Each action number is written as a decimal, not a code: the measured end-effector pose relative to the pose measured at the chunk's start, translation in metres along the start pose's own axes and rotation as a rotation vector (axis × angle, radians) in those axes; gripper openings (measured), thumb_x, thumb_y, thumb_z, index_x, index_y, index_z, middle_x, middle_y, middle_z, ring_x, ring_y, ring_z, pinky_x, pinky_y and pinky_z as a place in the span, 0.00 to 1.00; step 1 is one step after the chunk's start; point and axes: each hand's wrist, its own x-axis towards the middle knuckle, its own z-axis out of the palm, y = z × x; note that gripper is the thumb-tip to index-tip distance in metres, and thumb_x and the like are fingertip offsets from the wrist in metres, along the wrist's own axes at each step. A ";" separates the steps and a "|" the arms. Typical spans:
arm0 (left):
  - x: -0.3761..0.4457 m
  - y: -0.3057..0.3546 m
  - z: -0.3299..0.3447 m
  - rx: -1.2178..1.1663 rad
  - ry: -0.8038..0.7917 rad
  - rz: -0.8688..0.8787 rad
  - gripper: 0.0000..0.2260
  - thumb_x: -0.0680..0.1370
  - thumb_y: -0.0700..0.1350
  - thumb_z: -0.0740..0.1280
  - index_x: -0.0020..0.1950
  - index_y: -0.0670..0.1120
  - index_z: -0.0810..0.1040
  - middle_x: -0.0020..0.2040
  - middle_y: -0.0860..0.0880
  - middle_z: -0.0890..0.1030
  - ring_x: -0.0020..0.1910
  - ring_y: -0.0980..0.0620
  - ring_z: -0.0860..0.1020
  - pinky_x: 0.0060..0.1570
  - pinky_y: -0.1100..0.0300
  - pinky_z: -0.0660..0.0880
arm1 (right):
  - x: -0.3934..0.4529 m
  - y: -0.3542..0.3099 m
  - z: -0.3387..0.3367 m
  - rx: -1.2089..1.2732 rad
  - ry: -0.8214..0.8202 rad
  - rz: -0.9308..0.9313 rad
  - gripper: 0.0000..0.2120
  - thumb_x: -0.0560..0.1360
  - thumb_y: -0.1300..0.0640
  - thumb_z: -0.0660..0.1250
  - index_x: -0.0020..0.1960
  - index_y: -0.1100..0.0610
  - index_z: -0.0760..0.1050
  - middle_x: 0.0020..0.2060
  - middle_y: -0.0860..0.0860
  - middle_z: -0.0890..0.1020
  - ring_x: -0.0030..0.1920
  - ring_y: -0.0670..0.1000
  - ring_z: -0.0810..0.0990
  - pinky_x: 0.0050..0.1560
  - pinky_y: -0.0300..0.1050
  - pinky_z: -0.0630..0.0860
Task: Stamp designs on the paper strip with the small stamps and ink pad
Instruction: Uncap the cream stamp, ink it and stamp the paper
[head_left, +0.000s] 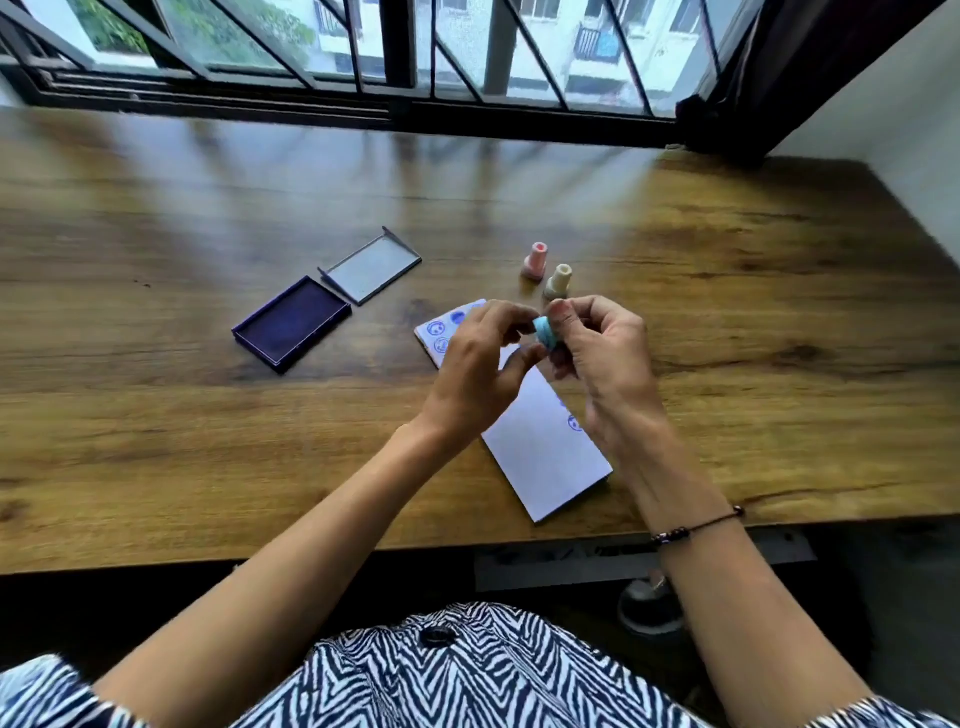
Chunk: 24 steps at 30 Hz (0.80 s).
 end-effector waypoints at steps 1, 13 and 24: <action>0.005 0.001 0.005 -0.009 0.002 -0.019 0.14 0.72 0.38 0.68 0.56 0.36 0.74 0.49 0.38 0.79 0.44 0.46 0.76 0.45 0.67 0.68 | 0.006 0.000 -0.008 -0.098 0.028 -0.037 0.08 0.73 0.59 0.68 0.36 0.54 0.74 0.31 0.54 0.77 0.26 0.47 0.75 0.28 0.39 0.73; 0.023 -0.006 0.030 -0.154 -0.019 -0.270 0.14 0.74 0.36 0.64 0.60 0.42 0.74 0.54 0.42 0.80 0.52 0.53 0.77 0.50 0.73 0.71 | 0.058 0.013 -0.042 -1.273 0.023 -0.370 0.14 0.72 0.53 0.66 0.53 0.60 0.73 0.53 0.61 0.78 0.56 0.62 0.73 0.52 0.53 0.73; 0.024 -0.025 0.000 -0.237 0.126 -0.427 0.12 0.75 0.36 0.63 0.57 0.43 0.76 0.53 0.45 0.81 0.52 0.52 0.78 0.50 0.72 0.72 | 0.101 -0.007 0.008 -1.210 -0.206 -0.396 0.07 0.71 0.60 0.65 0.48 0.57 0.78 0.49 0.58 0.82 0.51 0.58 0.78 0.49 0.46 0.74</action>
